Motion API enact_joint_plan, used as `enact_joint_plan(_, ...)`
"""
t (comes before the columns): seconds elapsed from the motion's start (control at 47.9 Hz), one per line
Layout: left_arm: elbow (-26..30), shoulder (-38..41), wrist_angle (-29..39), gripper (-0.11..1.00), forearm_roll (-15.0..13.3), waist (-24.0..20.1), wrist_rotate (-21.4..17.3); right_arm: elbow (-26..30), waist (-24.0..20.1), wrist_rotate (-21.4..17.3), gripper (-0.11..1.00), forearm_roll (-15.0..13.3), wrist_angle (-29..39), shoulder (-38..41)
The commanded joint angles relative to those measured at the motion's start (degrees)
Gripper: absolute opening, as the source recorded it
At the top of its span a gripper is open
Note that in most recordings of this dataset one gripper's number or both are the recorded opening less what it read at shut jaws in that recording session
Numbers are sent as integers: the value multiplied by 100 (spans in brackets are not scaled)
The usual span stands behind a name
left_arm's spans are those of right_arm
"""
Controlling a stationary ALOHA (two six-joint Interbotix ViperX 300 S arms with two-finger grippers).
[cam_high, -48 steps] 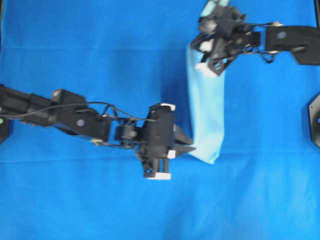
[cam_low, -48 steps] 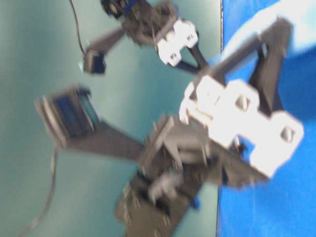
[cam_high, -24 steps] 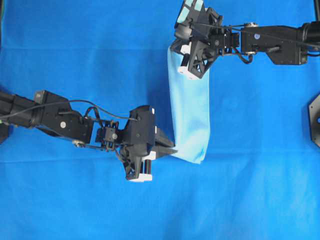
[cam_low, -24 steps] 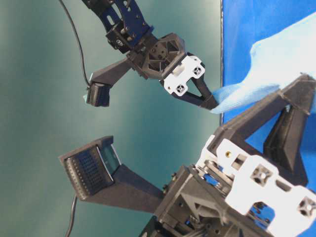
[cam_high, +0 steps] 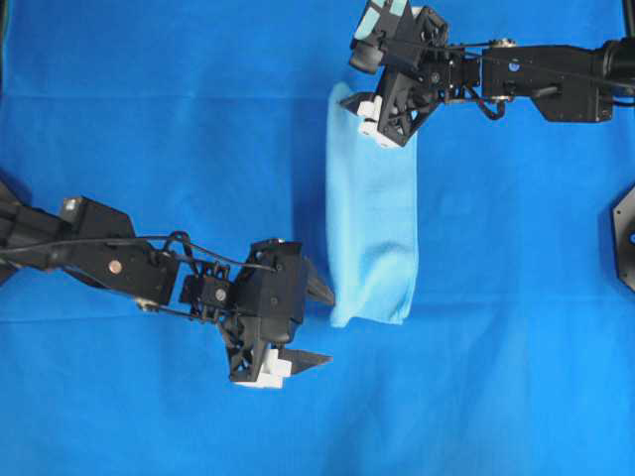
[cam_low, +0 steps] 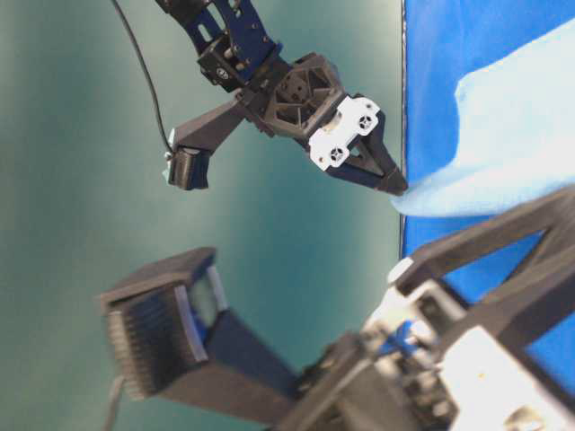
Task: Fold the light blue towel.
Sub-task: 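Withdraw both grippers to the sides of the towel strip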
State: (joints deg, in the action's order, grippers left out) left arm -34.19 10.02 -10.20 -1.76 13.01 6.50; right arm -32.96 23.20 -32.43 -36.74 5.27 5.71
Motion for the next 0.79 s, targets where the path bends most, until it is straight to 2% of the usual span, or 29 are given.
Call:
enact_joint_plan(0.0, 79, -431, 448, 86, 9, -44, 9, 35, -18, 9, 65, -18, 35, -114)
enact_joint_plan(0.167, -44, -1116, 1749, 83, 9, -62, -9, -70, -26, -9, 66, -9, 220, -360)
enact_joint_plan(0.293, -246, -1696, 2259, 82, 9, -53, 9, -290, -97, -53, 66, 0, 290, -765)
enact_joint_plan(0.543, -835, -2804, 2048, 81, 18, -185, -44, -1037, -527, -105, 66, 141, 272, -1942)
enact_joint_plan(0.648, -1222, -3410, 1626, 81, 44, -360, -97, -1397, -738, -158, 66, 290, 229, -2531)
enact_joint_plan(0.773, -1731, -4122, 1055, 81, 44, -677, -158, -1854, -949, -272, 66, 343, 70, -3217)
